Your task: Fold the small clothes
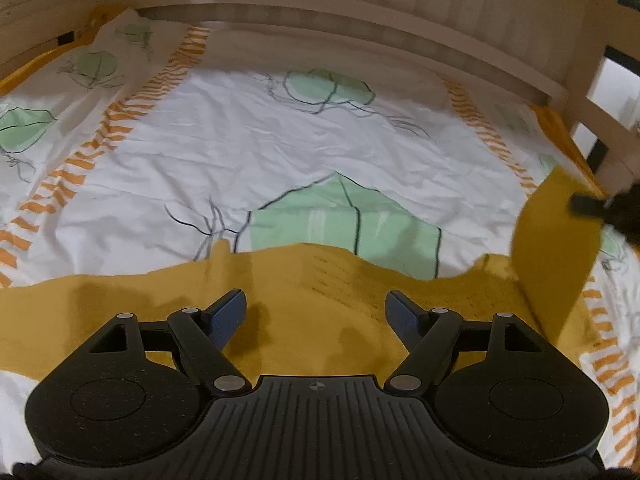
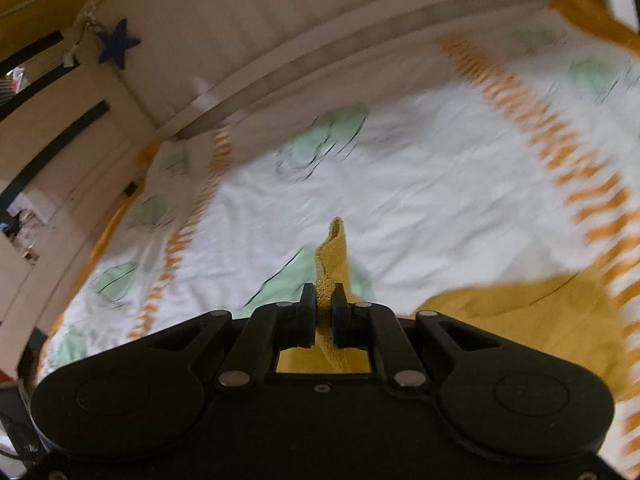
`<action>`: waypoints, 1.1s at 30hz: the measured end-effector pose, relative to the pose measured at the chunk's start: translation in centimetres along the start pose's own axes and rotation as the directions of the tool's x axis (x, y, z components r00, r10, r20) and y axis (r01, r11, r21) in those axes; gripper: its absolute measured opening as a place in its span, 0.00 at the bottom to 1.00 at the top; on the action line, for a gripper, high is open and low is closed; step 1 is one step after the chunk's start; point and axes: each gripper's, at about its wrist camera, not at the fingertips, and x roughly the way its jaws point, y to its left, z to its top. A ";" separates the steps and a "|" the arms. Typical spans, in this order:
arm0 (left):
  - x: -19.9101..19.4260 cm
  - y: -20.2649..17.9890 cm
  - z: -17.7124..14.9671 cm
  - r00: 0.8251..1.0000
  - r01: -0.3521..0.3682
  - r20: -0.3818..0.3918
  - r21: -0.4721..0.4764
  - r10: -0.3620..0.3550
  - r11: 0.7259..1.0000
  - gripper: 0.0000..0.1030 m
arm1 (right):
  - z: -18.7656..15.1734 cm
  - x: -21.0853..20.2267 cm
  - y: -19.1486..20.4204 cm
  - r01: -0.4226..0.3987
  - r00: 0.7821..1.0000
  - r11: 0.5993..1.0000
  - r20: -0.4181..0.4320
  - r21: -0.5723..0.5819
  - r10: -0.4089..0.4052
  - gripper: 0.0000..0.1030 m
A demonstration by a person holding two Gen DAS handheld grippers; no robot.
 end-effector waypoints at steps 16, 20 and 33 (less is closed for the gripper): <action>2.1 0.3 -0.4 0.998 -0.005 -0.059 -0.005 0.005 1.000 0.73 | -8.5 3.7 2.0 0.055 0.997 0.975 -0.045 -0.213 -0.066 0.57; 3.1 -0.3 -0.9 0.997 0.018 -0.080 -0.016 -0.020 1.000 0.73 | -9.0 1.5 -0.1 0.128 0.991 0.948 -0.003 -0.290 -0.134 0.63; 7.0 -3.4 -4.3 0.979 0.117 -0.174 0.044 -0.108 0.992 0.73 | -11.7 -3.8 -5.9 0.249 0.968 0.886 0.070 -0.391 -0.241 0.77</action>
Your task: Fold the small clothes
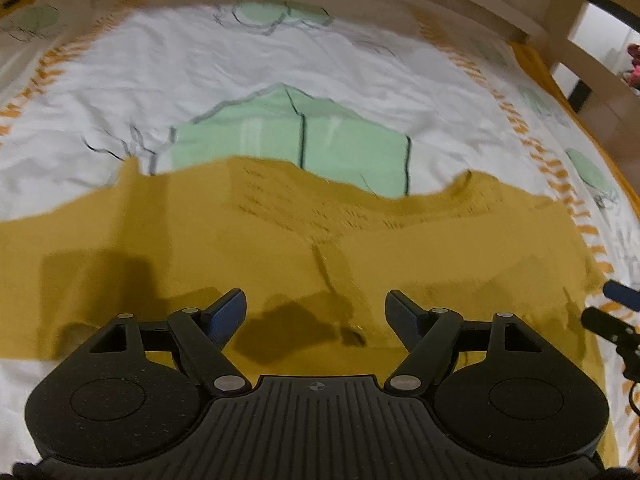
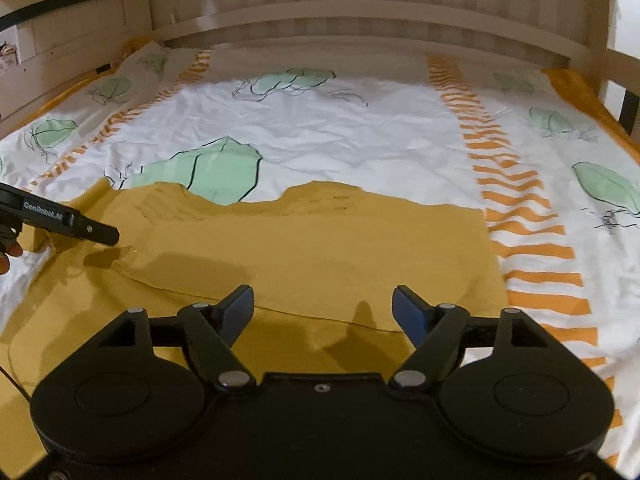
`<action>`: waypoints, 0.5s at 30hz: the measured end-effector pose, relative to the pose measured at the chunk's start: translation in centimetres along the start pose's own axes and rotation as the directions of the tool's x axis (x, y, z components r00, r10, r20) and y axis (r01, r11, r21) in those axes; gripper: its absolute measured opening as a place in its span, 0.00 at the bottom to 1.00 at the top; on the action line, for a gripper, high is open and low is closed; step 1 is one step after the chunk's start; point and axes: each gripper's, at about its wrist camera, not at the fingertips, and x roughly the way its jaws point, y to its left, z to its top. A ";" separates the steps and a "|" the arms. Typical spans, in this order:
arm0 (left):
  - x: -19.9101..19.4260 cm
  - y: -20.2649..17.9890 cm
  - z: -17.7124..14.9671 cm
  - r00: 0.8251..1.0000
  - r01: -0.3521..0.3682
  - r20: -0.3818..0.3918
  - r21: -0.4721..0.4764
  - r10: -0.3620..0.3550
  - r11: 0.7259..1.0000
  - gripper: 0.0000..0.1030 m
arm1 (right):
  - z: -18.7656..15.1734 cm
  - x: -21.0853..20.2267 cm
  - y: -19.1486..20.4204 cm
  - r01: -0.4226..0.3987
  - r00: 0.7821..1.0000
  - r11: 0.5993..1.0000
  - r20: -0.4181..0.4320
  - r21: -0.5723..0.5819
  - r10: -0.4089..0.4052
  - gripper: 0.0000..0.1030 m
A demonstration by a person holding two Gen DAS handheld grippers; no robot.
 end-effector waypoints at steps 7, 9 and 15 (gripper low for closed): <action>2.0 -0.3 -0.5 0.996 0.082 -0.029 -0.030 -0.083 0.996 0.73 | 0.7 0.3 -0.4 -0.039 0.999 0.999 0.004 -0.007 0.039 0.80; 2.5 -0.2 -0.5 0.995 0.093 -0.029 -0.051 -0.095 0.994 0.73 | 0.8 0.3 -0.2 -0.046 0.999 0.999 0.012 -0.022 0.046 0.83; 2.9 -0.3 -0.4 0.991 0.136 -0.005 -0.072 -0.137 0.988 0.72 | 0.6 0.6 0.3 -0.092 0.996 0.996 -0.017 -0.006 0.092 0.83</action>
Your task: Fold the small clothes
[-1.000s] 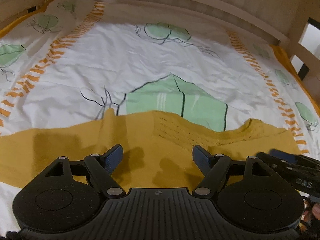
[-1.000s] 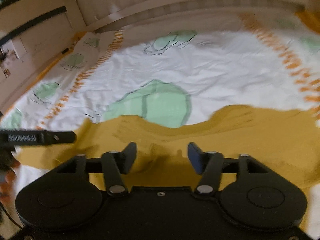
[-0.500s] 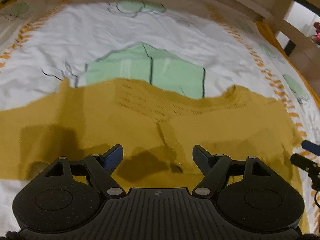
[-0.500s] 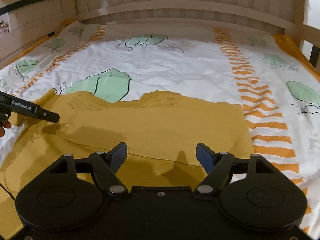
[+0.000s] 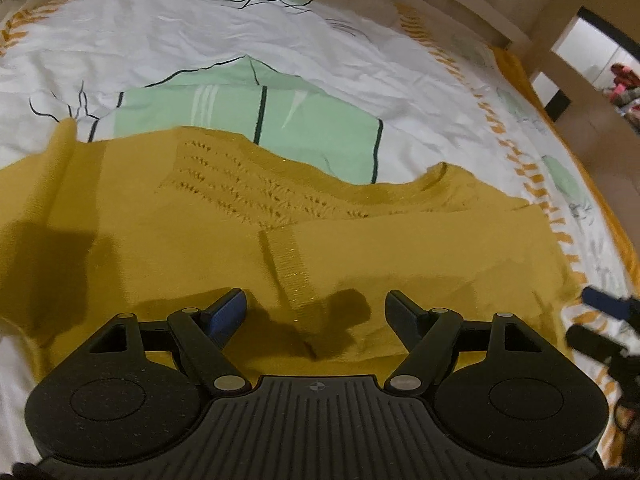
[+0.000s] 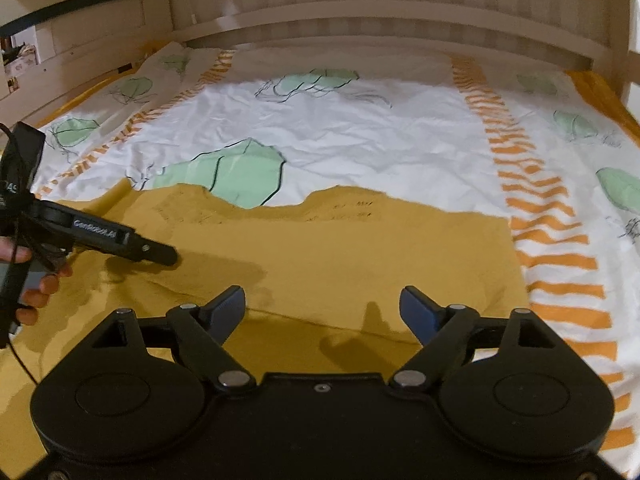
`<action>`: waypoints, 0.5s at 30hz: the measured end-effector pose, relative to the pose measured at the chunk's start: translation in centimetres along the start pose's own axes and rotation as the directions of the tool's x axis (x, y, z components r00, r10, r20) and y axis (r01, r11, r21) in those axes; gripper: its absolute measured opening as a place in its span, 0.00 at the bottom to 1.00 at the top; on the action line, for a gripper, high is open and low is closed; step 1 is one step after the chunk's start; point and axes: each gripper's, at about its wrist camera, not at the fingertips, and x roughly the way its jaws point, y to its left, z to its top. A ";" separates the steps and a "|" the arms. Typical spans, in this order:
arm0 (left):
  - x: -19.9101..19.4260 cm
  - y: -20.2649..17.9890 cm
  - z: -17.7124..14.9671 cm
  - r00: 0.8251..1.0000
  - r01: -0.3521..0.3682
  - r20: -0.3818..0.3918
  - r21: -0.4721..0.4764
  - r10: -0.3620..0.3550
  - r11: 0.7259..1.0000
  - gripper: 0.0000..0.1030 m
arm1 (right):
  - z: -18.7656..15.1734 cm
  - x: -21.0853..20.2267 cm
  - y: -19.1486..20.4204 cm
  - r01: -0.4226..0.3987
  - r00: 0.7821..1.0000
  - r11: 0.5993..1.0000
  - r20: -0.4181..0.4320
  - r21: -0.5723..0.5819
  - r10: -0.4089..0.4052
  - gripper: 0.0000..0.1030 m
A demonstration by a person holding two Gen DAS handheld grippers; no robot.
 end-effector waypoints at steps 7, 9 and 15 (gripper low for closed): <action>0.3 0.1 -0.2 0.996 0.085 0.000 -0.051 -0.085 0.995 0.08 | -0.4 0.2 0.8 -0.037 0.999 0.999 -0.030 0.011 0.038 0.83; 0.0 0.2 -0.2 0.997 0.080 0.025 -0.071 -0.079 0.994 0.03 | -0.5 0.3 0.9 -0.039 0.999 0.999 -0.035 0.010 0.040 0.83; -3.3 -1.0 1.2 0.990 0.059 0.129 -0.034 -0.055 0.998 0.03 | -0.8 0.6 1.2 -0.044 0.998 0.999 -0.051 0.011 0.045 0.83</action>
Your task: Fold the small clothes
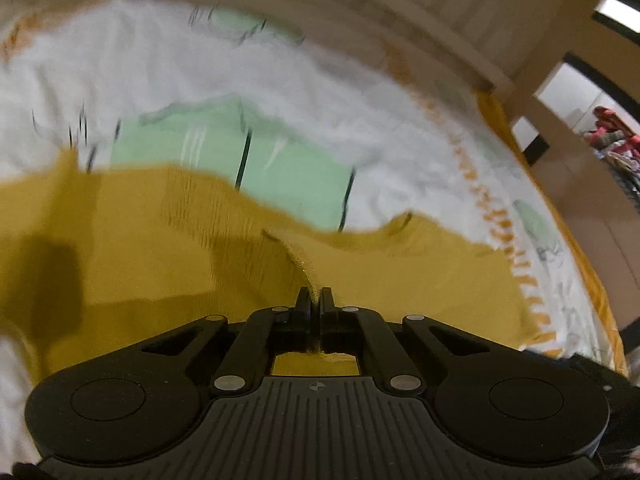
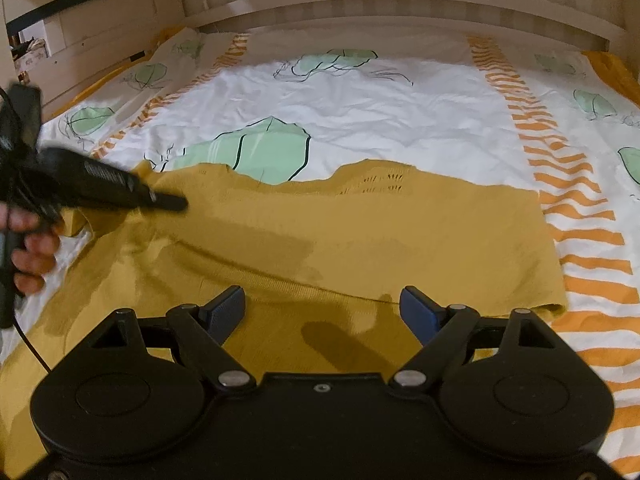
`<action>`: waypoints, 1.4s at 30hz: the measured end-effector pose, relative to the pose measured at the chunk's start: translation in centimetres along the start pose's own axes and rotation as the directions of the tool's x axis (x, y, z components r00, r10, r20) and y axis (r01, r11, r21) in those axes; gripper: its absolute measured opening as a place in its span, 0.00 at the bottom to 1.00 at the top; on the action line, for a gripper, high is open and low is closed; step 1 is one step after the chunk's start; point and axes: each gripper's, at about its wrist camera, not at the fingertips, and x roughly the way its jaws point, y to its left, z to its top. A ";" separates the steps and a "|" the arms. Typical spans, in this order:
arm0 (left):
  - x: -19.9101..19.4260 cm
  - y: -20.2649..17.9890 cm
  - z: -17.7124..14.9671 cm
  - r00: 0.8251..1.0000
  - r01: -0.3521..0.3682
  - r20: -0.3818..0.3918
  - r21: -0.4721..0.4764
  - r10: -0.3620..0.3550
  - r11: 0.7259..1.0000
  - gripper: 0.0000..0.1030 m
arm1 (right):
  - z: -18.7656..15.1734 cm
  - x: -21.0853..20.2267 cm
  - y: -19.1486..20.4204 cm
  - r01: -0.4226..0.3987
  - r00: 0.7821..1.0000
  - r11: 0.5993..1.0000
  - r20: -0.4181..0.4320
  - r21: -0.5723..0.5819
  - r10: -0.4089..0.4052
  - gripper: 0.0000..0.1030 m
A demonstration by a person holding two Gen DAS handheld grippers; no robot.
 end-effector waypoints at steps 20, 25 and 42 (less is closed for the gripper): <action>-2.6 4.9 2.3 0.959 -0.279 0.032 -0.024 0.280 0.960 0.03 | -0.5 0.7 -0.8 -0.012 0.999 0.998 -0.046 0.069 0.015 0.83; -1.6 5.9 1.7 0.949 -0.314 -0.020 -0.024 0.313 0.949 0.03 | -0.6 1.0 -1.3 -0.004 0.998 0.995 -0.065 0.096 0.010 0.83; -2.3 8.0 0.4 0.933 -0.349 -0.116 -0.055 0.341 0.936 0.22 | -0.9 1.9 -2.3 0.007 0.991 0.991 -0.133 0.137 0.011 0.88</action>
